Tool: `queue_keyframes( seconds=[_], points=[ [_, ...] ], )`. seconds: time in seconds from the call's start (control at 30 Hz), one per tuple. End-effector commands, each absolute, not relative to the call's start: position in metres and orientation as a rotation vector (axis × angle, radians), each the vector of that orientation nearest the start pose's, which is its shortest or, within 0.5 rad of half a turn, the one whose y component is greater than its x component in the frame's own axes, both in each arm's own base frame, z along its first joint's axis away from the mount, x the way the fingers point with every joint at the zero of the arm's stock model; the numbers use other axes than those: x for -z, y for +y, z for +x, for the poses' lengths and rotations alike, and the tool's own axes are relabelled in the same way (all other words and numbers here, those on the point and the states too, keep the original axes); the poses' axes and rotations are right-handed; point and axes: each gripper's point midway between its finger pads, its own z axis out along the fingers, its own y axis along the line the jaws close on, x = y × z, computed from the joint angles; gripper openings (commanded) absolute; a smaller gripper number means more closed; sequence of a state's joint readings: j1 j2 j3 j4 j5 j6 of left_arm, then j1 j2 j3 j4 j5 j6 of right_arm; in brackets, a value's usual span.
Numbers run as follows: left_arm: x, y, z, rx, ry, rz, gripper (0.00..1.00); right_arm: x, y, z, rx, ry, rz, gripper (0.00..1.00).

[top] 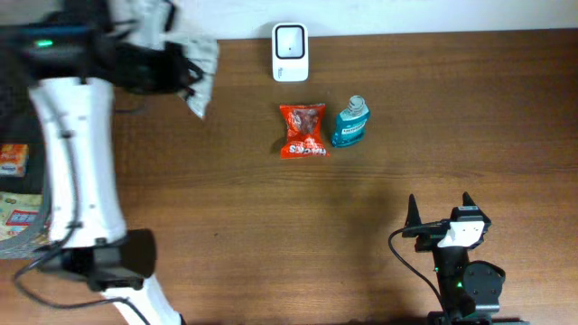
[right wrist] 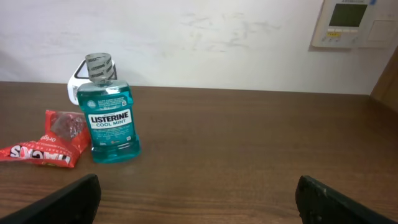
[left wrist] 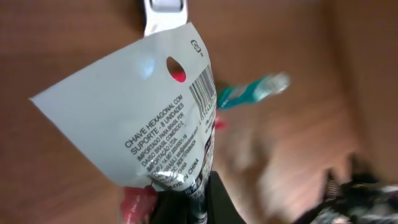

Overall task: Scan the item barcode
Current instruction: 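Carry the white packet to the scanner and drop it beside the red bag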

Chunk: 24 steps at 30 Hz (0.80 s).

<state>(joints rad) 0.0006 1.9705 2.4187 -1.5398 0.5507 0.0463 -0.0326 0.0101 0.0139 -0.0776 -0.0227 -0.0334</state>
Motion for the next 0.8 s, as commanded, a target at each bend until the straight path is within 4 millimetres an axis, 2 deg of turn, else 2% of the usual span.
queue_keyframes(
  seconds=[0.0,0.07,0.17,0.3,0.43,0.5,0.57,0.6,0.67,0.7,0.77],
  points=[
    [-0.267,-0.112,0.430,0.301,2.725,0.358,0.00,-0.156,-0.004,0.246,0.037,1.648,-0.019,0.99],
    [-0.244,-0.129,0.438,0.235,2.768,0.331,0.00,-0.156,-0.004,0.246,0.037,1.648,-0.019,0.99],
    [-0.206,-0.158,0.453,0.252,2.826,0.255,0.00,-0.156,-0.004,0.246,0.037,1.648,-0.019,0.99],
    [-0.135,-0.179,0.477,0.252,2.918,0.148,0.00,-0.156,-0.004,0.246,0.037,1.648,-0.019,0.99],
    [-0.074,-0.187,0.475,0.278,3.057,-0.127,0.00,-0.156,-0.004,0.246,0.037,1.648,-0.019,0.99],
    [-0.053,-0.201,0.467,0.375,3.121,-0.133,0.00,-0.156,-0.004,0.246,0.037,1.648,-0.019,0.98],
    [-0.039,-0.213,0.462,0.429,3.155,-0.121,0.00,-0.156,-0.004,0.246,0.037,1.648,-0.019,0.99],
    [-0.037,-0.214,0.461,0.426,3.160,-0.114,0.03,-0.156,-0.004,0.246,0.037,1.648,-0.019,0.98],
    [-0.037,-0.217,0.460,0.428,3.159,-0.105,0.15,-0.156,-0.004,0.246,0.037,1.648,-0.019,0.99],
    [-0.037,-0.217,0.461,0.429,3.157,-0.105,0.25,-0.156,-0.004,0.246,0.037,1.648,-0.019,0.99],
    [-0.037,-0.217,0.460,0.427,3.161,-0.106,0.30,-0.156,-0.004,0.246,0.037,1.648,-0.019,0.99]
  ],
)
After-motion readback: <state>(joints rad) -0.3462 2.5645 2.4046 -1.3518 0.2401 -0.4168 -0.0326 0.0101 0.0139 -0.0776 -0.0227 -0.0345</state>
